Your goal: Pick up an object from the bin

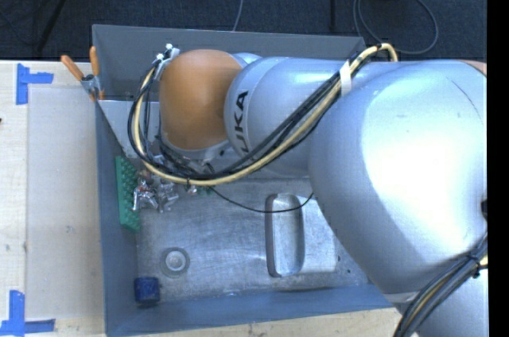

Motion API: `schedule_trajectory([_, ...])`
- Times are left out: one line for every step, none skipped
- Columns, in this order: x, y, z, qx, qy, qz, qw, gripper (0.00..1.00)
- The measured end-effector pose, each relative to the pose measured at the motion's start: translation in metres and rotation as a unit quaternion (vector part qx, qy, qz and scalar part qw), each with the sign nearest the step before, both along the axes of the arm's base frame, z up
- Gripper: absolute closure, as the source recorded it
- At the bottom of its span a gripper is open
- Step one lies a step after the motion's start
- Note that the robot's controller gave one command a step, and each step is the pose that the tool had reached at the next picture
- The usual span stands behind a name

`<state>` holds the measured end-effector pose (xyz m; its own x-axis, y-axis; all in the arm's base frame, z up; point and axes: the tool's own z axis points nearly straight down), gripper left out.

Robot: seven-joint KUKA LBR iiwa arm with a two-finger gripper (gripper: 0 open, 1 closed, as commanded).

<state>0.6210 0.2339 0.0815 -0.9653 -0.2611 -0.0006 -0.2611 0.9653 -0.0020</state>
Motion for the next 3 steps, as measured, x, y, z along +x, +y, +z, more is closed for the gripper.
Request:
schedule_trajectory([-0.010, 0.000, 0.082, 0.003, -0.0037, -0.002, 1.0000, 1.00])
schedule_trajectory([-0.011, 0.000, 0.077, 0.001, 0.0004, -0.002, 1.0000, 0.00])
schedule_trajectory([-0.009, 0.006, 0.008, 0.003, -0.0021, 0.018, 0.9998, 0.00])
